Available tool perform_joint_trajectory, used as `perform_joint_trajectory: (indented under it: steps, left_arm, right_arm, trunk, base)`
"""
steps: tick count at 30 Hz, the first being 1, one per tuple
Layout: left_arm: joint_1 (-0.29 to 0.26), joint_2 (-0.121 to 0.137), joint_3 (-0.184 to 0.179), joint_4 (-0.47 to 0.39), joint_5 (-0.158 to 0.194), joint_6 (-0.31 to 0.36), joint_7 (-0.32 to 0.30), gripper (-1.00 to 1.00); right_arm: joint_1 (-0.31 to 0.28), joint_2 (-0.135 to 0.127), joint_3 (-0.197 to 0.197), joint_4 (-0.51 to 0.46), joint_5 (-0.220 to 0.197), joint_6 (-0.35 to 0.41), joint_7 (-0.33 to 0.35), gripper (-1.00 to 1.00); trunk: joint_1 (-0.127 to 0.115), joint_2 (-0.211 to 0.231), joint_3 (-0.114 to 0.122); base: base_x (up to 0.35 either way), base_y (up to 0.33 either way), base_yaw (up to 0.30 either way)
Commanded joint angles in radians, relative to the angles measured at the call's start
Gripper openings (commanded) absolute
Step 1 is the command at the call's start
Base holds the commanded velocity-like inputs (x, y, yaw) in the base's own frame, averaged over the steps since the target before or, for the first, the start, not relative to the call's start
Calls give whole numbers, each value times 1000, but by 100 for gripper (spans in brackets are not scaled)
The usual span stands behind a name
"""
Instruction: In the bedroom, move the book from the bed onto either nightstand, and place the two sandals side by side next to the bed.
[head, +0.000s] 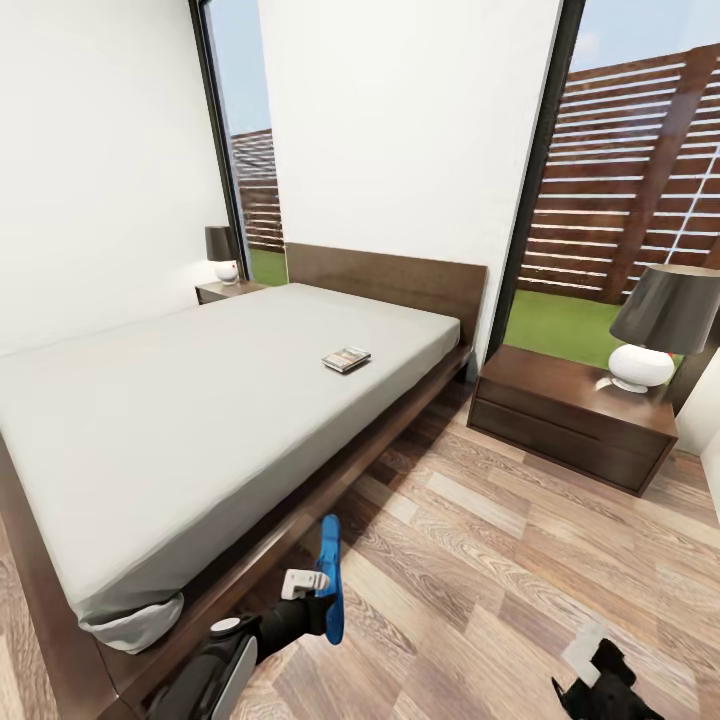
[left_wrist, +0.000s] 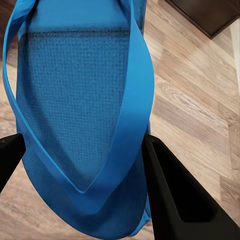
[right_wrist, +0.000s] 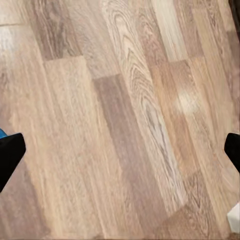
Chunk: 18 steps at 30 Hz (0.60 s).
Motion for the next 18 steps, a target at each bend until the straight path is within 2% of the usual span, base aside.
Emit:
perform_joint_trajectory:
  steps: [1, 3, 5, 7, 8, 11, 14, 17, 18]
  left_arm:
    - [0, 0, -1, -1, 9, 9, -1, -100]
    - [0, 1, -2, -1, 9, 9, -1, -100]
    - [0, 0, -3, -1, 9, 9, -1, -100]
    - [0, 0, -3, -1, 9, 9, -1, -100]
    - [0, 0, -3, -1, 9, 9, -1, -100]
    - [0, 1, -4, -1, 9, 9, -1, -100]
    - [0, 1, -4, -1, 9, 9, -1, -100]
    - [0, 1, -4, -1, 9, 9, -1, -100]
    - [0, 1, -4, -1, 9, 9, -1, -100]
  right_arm:
    - [-29, 0, 0, -1, 36, 3, 7, 100]
    - [-69, 0, 1, 3, 97, 3, 8, 100]
    - [-112, 1, 2, 9, 197, 4, 16, 100]
    - [-151, 4, 2, 19, 265, 5, 62, 100]
    - [-158, 4, 2, 22, 275, 5, 84, 100]
    - [-193, 8, 2, 31, 304, 7, 260, 100]
    - [-267, 13, 2, 33, 311, 15, 354, 100]
    - [-307, 50, 3, 34, 317, 19, 417, 100]
    - [-317, 91, 11, 35, 322, 20, 438, 100]
  trunk:
    - [0, 0, -1]
    - [0, 0, -1]
    - [0, 0, -1]
    - [0, 0, -1]
    - [0, 0, -1]
    - [0, 0, -1]
    - [0, 0, -1]
    - [0, 0, -1]
    - [0, 0, -1]
  base:
    - [0, 0, 0]
    - [0, 0, 0]
    - [0, 0, 0]
    - [0, 0, 0]
    - [0, 0, 0]
    - [0, 0, 0]
    - [0, 0, 0]
    - [0, 0, 0]
    - [0, 0, 0]
